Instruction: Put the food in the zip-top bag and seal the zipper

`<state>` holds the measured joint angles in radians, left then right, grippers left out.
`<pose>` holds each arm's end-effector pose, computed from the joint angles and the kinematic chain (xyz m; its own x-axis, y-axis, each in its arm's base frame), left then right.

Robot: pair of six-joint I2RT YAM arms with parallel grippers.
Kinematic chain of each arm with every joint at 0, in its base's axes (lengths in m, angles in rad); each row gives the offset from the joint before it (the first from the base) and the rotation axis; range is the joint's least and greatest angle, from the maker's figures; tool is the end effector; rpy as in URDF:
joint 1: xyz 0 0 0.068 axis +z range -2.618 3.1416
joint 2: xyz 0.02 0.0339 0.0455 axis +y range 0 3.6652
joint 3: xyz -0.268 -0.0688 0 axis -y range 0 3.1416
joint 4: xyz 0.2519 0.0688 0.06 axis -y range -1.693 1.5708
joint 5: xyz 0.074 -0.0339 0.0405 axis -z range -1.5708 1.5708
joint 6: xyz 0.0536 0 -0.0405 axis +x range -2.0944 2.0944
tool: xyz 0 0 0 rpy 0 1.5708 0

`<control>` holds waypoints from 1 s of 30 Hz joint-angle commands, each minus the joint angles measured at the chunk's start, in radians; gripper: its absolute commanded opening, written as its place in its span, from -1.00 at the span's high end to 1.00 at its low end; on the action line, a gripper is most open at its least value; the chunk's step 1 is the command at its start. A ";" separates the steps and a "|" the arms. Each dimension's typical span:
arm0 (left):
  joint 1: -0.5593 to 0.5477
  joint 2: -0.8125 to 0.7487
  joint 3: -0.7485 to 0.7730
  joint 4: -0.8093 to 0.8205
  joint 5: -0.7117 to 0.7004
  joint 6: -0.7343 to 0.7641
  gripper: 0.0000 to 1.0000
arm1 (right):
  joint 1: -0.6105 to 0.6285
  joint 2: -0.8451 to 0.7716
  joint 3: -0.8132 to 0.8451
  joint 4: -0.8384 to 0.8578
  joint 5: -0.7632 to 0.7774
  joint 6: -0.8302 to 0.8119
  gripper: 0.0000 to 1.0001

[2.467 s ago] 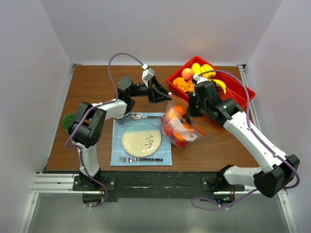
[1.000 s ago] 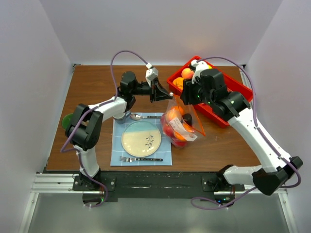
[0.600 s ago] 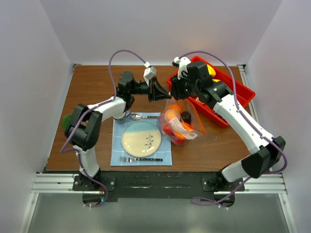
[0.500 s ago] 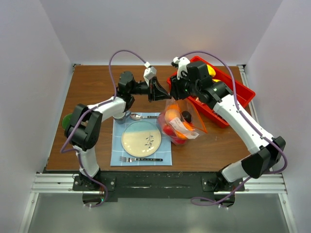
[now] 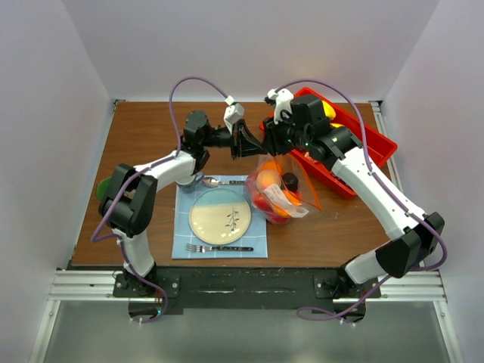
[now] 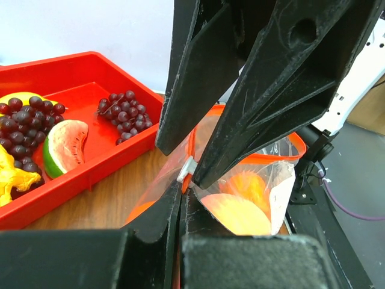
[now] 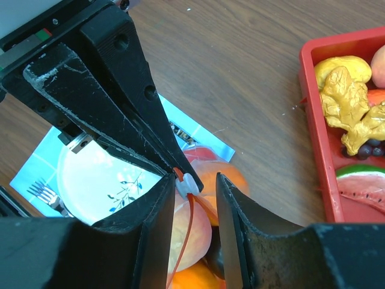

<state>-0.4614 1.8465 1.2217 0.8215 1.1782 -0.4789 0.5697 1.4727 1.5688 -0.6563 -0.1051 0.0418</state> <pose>0.3586 -0.2336 0.2912 -0.2971 -0.0492 -0.9536 0.9519 -0.0941 -0.2917 0.2888 0.1917 0.3965 -0.4726 -0.2534 -0.8441 -0.5920 0.8008 0.0911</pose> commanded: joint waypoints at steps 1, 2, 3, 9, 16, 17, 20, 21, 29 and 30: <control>-0.005 -0.049 0.035 0.028 0.009 0.008 1.00 | 0.002 0.006 0.030 0.021 -0.027 -0.033 0.29; -0.005 -0.047 0.035 0.028 0.009 0.008 1.00 | 0.002 0.005 0.025 0.023 -0.028 -0.033 0.32; -0.005 -0.046 0.036 0.028 0.009 0.006 1.00 | 0.002 0.006 0.020 0.024 -0.031 -0.034 0.33; -0.005 -0.041 0.035 0.028 0.005 0.006 1.00 | 0.002 0.001 -0.004 0.034 -0.059 -0.034 0.35; -0.005 -0.033 0.042 0.027 0.001 0.002 1.00 | 0.002 -0.006 -0.018 0.038 -0.061 -0.037 0.21; -0.005 -0.033 0.042 0.025 0.003 0.002 1.00 | 0.002 -0.006 -0.019 0.047 -0.059 -0.036 0.21; -0.005 -0.036 0.042 0.013 -0.002 0.011 1.00 | 0.002 -0.008 -0.024 0.055 -0.059 -0.026 0.33; -0.005 -0.036 0.039 0.010 -0.003 0.013 1.00 | 0.002 -0.006 -0.023 0.057 -0.058 -0.023 0.37; -0.006 -0.053 0.027 0.005 -0.095 0.011 1.00 | 0.004 -0.025 -0.044 0.050 -0.030 0.009 0.67; -0.006 -0.056 0.021 0.001 -0.118 0.011 1.00 | 0.001 -0.025 -0.049 0.049 -0.025 0.013 0.68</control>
<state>-0.4614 1.8465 1.2221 0.7891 1.1576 -0.4789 0.5694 1.4742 1.5341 -0.6228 -0.1448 0.0311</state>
